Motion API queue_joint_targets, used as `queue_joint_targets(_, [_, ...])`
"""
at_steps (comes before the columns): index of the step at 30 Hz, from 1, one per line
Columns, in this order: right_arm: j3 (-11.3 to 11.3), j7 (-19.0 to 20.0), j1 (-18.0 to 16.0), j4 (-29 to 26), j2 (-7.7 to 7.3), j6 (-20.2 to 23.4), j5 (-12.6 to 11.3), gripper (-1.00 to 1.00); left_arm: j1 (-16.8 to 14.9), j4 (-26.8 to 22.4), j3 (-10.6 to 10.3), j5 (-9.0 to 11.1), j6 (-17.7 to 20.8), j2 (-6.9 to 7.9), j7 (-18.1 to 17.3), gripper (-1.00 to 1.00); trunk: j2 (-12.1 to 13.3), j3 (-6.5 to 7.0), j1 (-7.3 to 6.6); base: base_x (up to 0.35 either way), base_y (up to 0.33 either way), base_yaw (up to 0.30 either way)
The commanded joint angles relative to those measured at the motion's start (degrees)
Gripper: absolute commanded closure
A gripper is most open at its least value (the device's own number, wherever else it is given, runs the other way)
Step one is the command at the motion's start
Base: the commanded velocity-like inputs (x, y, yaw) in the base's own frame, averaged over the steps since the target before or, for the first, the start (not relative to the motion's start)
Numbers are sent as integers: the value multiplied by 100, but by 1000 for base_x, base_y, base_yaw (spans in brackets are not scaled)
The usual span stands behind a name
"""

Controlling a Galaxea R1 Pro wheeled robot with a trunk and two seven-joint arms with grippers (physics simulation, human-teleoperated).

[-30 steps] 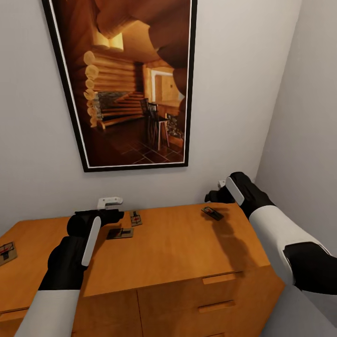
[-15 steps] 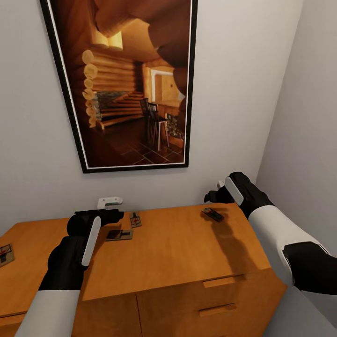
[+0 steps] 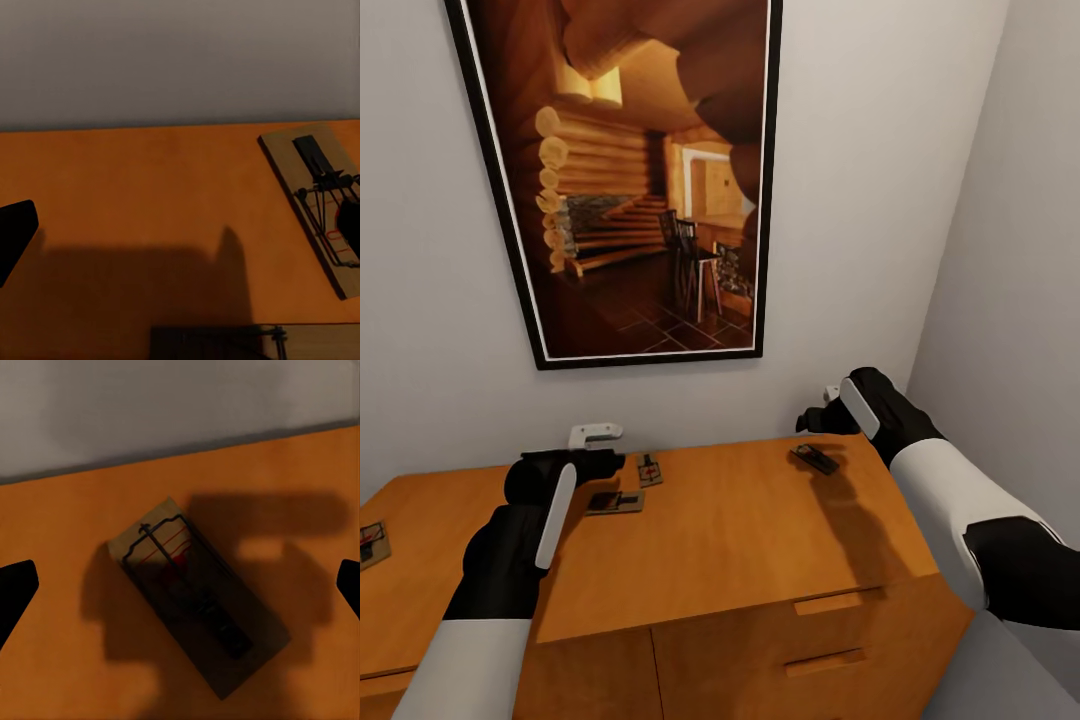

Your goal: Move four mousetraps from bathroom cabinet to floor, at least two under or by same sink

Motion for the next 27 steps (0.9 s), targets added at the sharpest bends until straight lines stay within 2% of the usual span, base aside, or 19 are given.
queue_joint_targets(1, [41,-52,-5,-4,-8,15,-62,-100,-5,16,6,38,23,-3,36,-100,-4,-7,0,0,0,0])
queue_joint_targets(9, [100,-60,-5,9,-4,15,-25,-100,-5,268,8,68,23,4,36,-100,-4,-7,0,0,0,0])
queue_joint_targets(15, [481,-43,-5,136,2,15,-3,-100,-5,446,3,225,23,9,36,-100,-4,-7,0,0,0,0])
queue_joint_targets(16, [481,-43,-5,136,2,15,-3,-100,-5,446,3,225,23,9,36,-100,-4,-7,0,0,0,0])
queue_joint_targets(20, [709,-15,-5,366,7,15,-20,-100,-5,491,-1,386,23,28,36,-100,-4,-7,0,0,0,0])
queue_joint_targets(27, [841,11,-5,527,10,15,-32,-100,-5,509,-13,551,23,58,36,-100,-4,-7,0,0,0,0])
